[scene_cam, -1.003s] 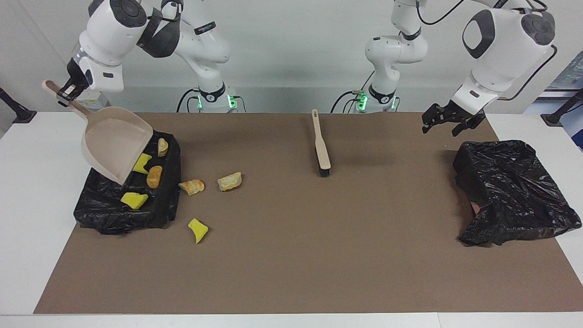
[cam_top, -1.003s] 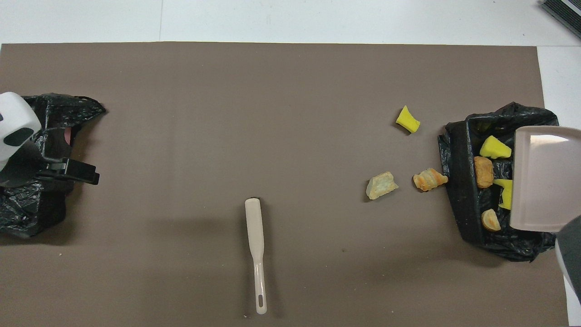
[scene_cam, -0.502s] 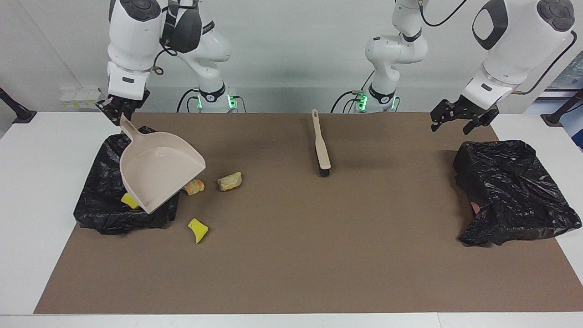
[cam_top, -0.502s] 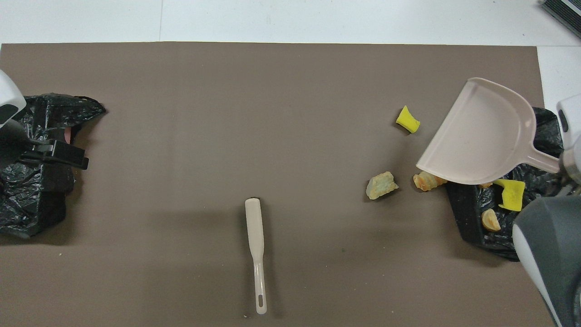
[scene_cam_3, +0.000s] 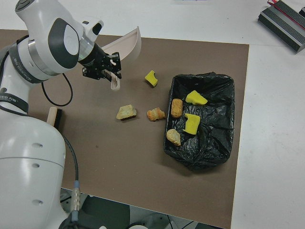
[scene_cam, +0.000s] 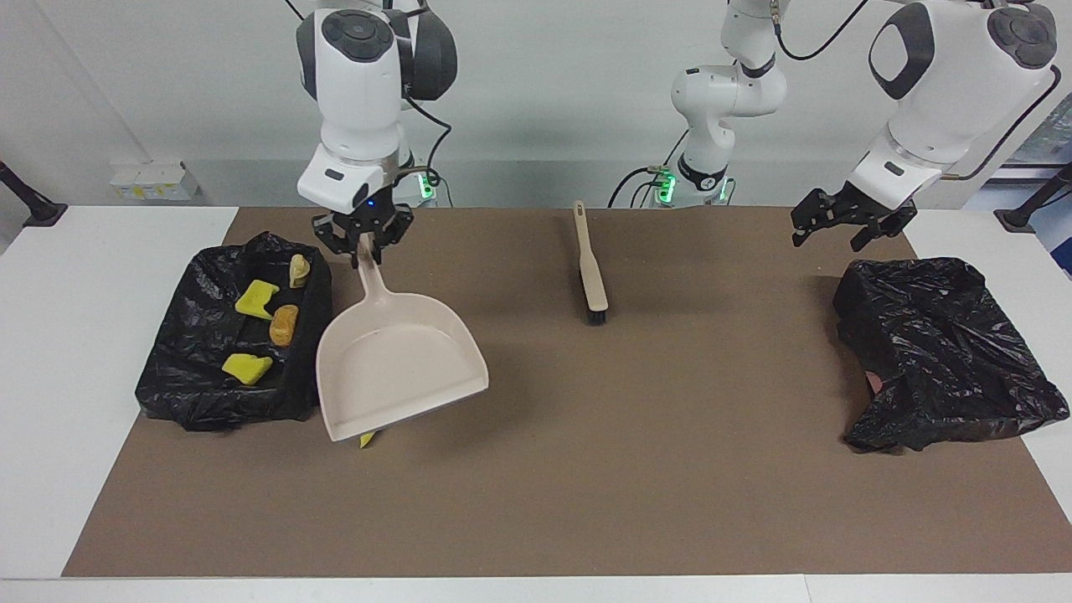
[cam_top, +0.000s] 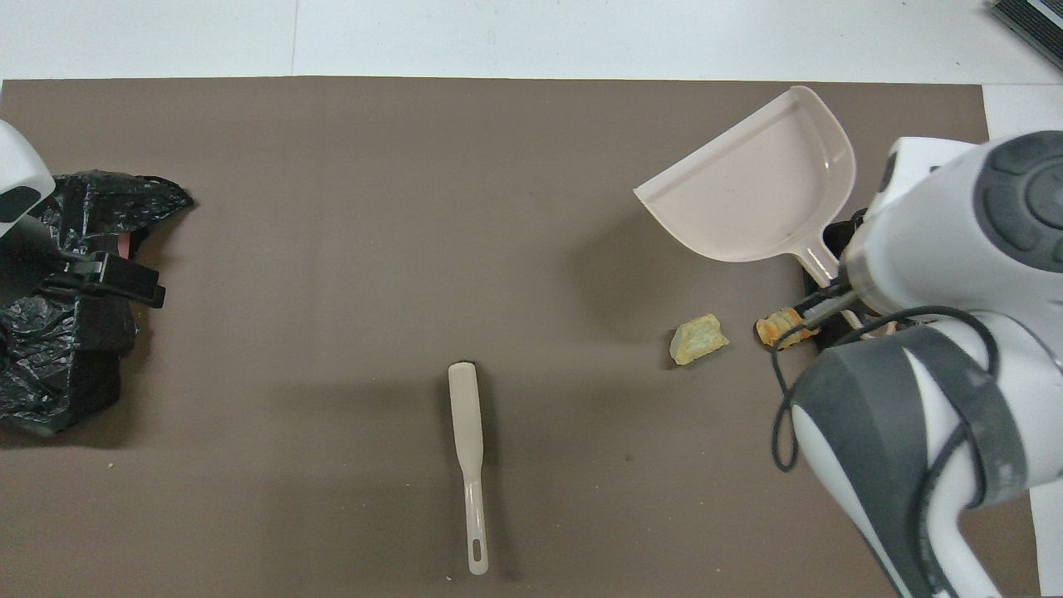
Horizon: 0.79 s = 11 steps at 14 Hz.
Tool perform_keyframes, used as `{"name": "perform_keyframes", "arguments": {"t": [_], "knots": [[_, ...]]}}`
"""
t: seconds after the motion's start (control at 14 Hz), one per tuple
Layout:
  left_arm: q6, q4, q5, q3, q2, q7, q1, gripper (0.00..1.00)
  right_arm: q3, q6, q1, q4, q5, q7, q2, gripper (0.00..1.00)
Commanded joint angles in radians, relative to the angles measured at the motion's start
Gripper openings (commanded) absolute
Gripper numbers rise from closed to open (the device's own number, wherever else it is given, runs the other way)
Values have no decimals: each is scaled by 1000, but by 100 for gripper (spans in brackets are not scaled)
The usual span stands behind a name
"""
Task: Sweep and dump trash in bin
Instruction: 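Set the dustpan down on the mat center with the right gripper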
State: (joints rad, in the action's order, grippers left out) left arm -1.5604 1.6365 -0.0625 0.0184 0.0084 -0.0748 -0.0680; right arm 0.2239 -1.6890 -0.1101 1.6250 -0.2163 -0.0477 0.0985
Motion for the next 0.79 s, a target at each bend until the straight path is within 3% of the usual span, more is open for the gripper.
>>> {"name": "perform_keyframes", "arguments": {"t": [0.0,0.36,0.72], "knots": [[17,-18,18,-3,-7,4,5,100,-5,20,-97,-206,29,-258,182,0],[3,-12,21,-3,-16,-3,5,100,-5,-57,-264,-405,57,-555,403,0],[-18,6,46,-5,-25,-22,-9,100,-6,-179,-393,-488,57,-731,578,0]]}}
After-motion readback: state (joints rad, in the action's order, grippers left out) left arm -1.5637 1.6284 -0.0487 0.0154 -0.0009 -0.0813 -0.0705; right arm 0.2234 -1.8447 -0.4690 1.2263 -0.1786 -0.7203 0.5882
